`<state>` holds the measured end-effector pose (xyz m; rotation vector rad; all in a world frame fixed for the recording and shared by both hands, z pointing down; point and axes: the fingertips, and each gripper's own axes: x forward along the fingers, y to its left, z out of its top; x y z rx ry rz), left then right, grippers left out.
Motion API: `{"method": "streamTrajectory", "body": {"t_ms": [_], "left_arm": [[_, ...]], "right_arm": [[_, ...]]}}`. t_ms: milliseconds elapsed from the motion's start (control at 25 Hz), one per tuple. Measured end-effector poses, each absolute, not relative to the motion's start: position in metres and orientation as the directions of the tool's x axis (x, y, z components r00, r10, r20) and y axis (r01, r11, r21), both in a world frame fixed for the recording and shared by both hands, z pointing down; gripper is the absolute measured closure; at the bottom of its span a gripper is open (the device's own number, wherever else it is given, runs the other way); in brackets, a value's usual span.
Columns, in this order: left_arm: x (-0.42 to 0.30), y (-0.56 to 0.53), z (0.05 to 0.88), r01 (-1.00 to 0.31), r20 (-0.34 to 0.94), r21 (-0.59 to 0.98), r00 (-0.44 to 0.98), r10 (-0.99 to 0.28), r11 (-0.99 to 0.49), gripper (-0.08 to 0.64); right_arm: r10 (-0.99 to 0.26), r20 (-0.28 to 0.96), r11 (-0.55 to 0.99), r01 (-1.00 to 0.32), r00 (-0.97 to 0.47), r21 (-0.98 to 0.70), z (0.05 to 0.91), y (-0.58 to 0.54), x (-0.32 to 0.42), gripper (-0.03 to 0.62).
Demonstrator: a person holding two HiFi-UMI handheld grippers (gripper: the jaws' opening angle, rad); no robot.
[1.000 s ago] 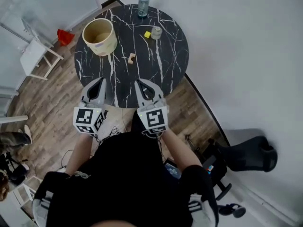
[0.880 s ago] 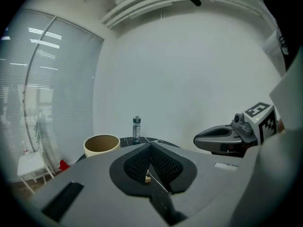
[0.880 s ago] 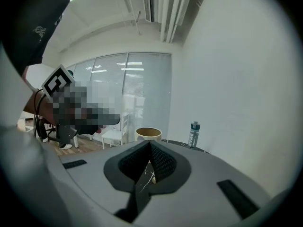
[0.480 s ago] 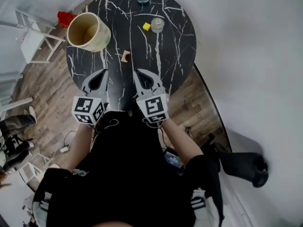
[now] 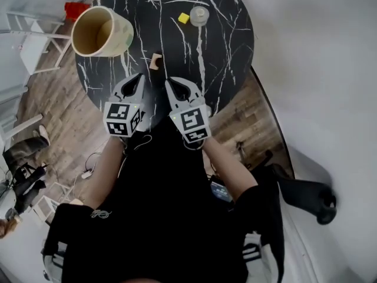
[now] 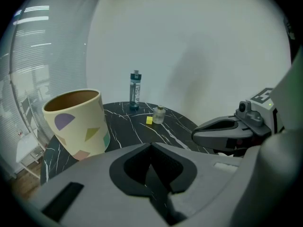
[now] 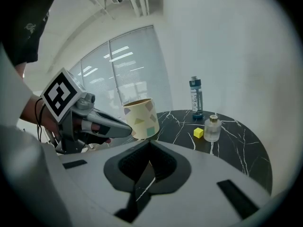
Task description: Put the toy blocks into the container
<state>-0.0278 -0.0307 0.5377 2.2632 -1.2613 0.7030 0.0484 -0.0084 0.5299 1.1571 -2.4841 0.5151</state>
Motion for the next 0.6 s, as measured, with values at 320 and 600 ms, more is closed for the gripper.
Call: {"method": "streamTrajectory", "body": {"t_ms": [320, 600], "left_arm": [[-0.018, -0.045, 0.588, -0.82, 0.705, 0.157, 0.483, -0.519, -0.55, 0.56], [-0.011, -0.05, 0.626, -0.781, 0.783, 0.132, 0.46, -0.419, -0.611, 0.431]], "right_arm": [[-0.687, 0.517, 0.483, -0.853, -0.51, -0.199, 0.549, -0.016, 0.061, 0.595], [-0.717, 0.542, 0.385, -0.897, -0.438, -0.216, 0.56, -0.018, 0.071, 0.595]]}}
